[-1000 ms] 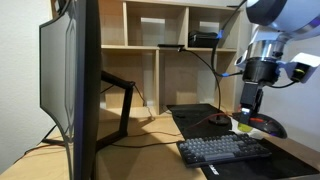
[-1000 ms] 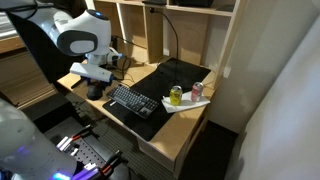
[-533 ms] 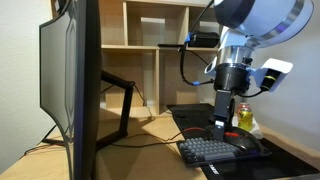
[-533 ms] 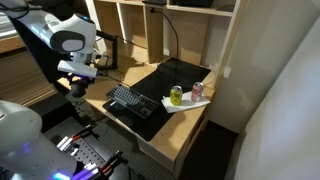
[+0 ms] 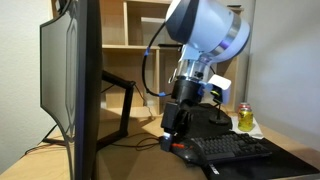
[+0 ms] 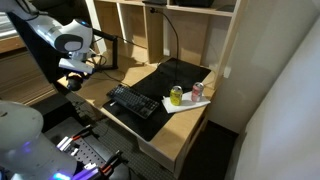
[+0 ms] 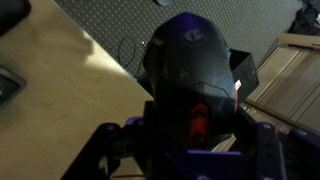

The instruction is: Move the mouse to the left

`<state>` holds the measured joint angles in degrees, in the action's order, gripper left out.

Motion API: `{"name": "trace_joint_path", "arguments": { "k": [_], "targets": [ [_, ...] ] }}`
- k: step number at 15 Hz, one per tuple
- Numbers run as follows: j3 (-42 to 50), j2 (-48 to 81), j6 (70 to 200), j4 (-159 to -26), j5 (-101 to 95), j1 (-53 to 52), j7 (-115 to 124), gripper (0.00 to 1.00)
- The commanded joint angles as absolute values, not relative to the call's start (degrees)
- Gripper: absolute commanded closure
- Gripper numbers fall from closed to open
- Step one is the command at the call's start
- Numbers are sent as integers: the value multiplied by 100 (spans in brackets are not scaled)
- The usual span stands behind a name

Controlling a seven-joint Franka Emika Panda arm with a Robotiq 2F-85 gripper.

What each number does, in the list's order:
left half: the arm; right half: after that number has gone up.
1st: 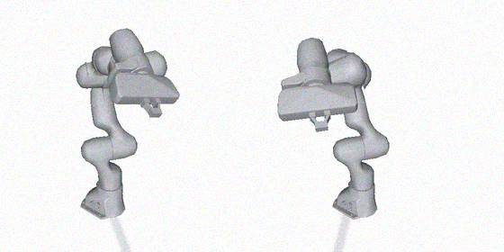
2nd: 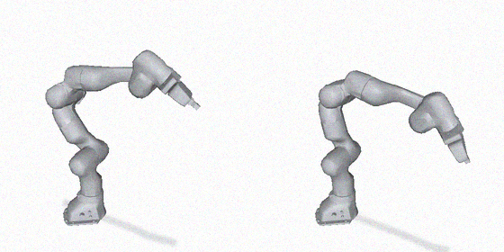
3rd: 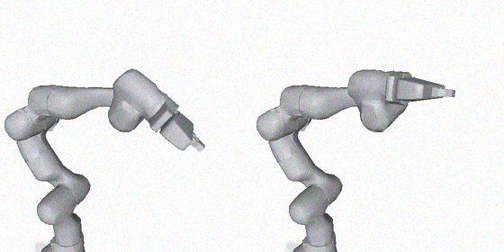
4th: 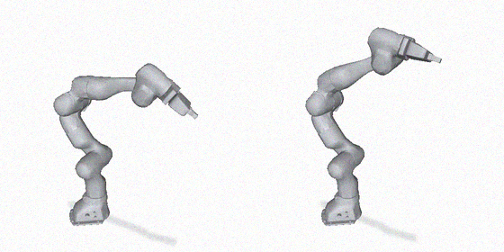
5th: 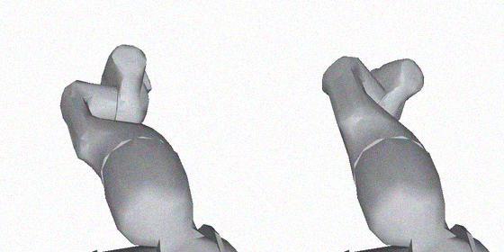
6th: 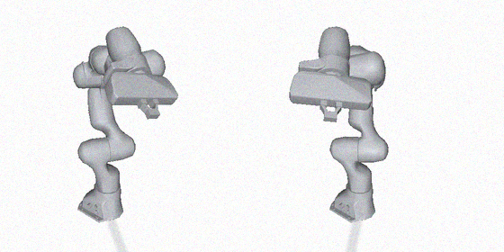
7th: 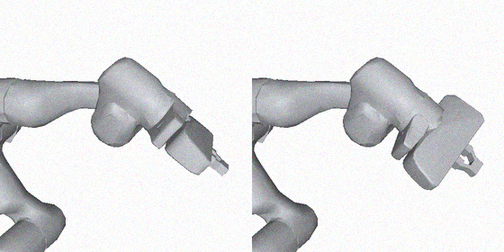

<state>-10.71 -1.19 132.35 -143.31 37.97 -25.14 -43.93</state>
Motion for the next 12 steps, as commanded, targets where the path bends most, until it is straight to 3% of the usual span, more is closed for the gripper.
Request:
{"name": "trace_joint_path", "arguments": {
  "k": [1,3,4,7,12],
  "targets": [
    [-1389,63,13265,-14181,3783,-2218,-4377,25],
    [-1431,121,13260,-14180,3779,-2173,-4376,25],
    [-1428,72,13254,-14210,3781,-2172,-4378,50],
    [-1499,97,13531,-14284,4029,-2118,-3979,50],
    [-1708,100,15074,-14458,4965,-2147,-3905,50]
  ]
}}
